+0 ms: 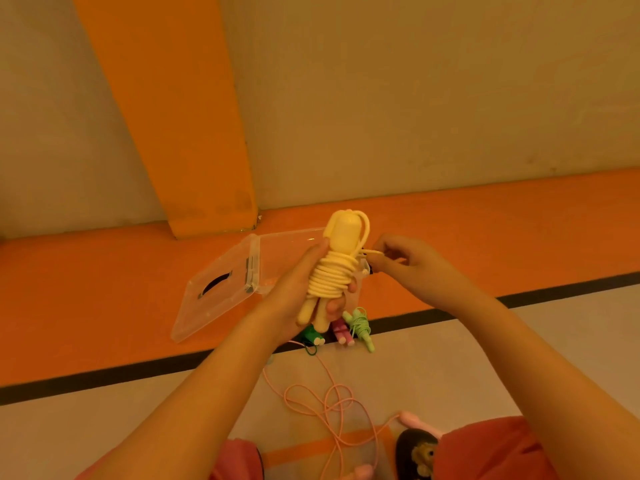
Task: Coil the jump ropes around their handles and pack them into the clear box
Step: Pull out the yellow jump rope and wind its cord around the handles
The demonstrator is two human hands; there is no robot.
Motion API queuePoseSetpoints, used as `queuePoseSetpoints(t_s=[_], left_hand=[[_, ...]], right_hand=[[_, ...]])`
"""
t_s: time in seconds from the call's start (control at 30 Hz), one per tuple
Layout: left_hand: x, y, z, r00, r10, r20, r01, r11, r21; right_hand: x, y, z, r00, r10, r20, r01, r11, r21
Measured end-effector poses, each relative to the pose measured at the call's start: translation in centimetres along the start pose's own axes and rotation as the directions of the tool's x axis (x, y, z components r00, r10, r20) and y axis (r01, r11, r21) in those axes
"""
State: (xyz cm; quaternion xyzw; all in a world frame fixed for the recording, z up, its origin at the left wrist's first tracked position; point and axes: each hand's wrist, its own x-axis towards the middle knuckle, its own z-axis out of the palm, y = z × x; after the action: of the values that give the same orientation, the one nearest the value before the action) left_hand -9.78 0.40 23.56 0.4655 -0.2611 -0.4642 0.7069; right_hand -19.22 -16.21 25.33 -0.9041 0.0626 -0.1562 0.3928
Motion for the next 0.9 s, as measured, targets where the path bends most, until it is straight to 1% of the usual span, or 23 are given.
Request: queuePoseSetpoints(t_s=[0.07,0.13,0.17,0.2,0.27,0.33,0.4,0.47,0.53,0.6,0.63,0.7,0.73,0.8,0.9], left_hand=[[0.2,0.1,0.5,1.000,-0.008,0.017,0.009,0.994,-0.107],[0.3,0.0,0.8,0.999,-0.020,0.047,0.028,0.981,-0.189],[0.3,-0.1,0.9,0.998,-0.024,0.055,0.035,0.979,-0.200],[0.3,-0.2,1.0,0.998,-0.023,0.050,0.033,0.980,-0.194],[0.4,-0.5,1.1,1.000,-0.001,-0.004,0.001,0.989,-0.150],[0.6,-0.7,1.0,0.992,0.046,-0.116,-0.052,0.997,-0.050],[0.6,-1.0,1.0,0.965,0.108,-0.241,-0.088,0.992,0.094],[0.3,-0.9,1.1,0.921,0.194,-0.337,-0.092,0.951,0.296],[0.0,-0.7,1.3,0.880,0.295,-0.373,-0.085,0.869,0.488],[0.0,-0.7,1.8,0.863,0.356,-0.359,-0.103,0.818,0.565],[0.1,-0.9,2.0,0.865,0.361,-0.349,-0.110,0.815,0.569],[0.2,-1.3,2.2,0.861,0.352,-0.366,-0.137,0.855,0.500],[0.2,-1.4,2.2,0.857,0.347,-0.382,-0.156,0.880,0.449],[0.1,-1.3,2.4,0.852,0.335,-0.403,-0.172,0.905,0.389],[0.4,-1.3,2.6,0.882,0.269,-0.386,-0.146,0.936,0.319]], right_hand=[[0.0,-0.4,0.0,0.997,-0.045,-0.070,0.050,0.996,0.079],[-0.1,-1.1,0.1,0.994,-0.056,-0.093,0.078,0.962,0.262],[-0.3,-1.4,0.4,0.994,-0.056,-0.091,0.085,0.931,0.354],[-0.3,-1.7,0.8,0.995,-0.048,-0.093,0.083,0.903,0.421],[-0.5,-2.1,1.6,0.995,-0.028,-0.101,0.075,0.861,0.503],[-0.6,-2.3,2.4,0.993,0.005,-0.116,0.061,0.827,0.559],[-0.6,-2.4,2.9,0.988,0.054,-0.142,0.035,0.826,0.563],[-0.5,-2.4,3.0,0.985,0.082,-0.153,0.017,0.835,0.551],[-0.5,-2.6,3.0,0.983,0.082,-0.166,0.015,0.856,0.517],[-0.6,-2.7,3.2,0.977,0.070,-0.199,0.019,0.911,0.411],[-0.6,-2.7,3.5,0.973,0.064,-0.221,0.014,0.941,0.338],[-0.4,-2.7,4.0,0.965,0.042,-0.261,0.019,0.974,0.226],[-0.4,-2.7,4.1,0.964,0.025,-0.264,0.035,0.975,0.220],[-0.4,-2.9,4.1,0.972,-0.006,-0.234,0.075,0.956,0.285],[-0.2,-3.0,3.4,0.980,-0.038,-0.194,0.099,0.945,0.313]])
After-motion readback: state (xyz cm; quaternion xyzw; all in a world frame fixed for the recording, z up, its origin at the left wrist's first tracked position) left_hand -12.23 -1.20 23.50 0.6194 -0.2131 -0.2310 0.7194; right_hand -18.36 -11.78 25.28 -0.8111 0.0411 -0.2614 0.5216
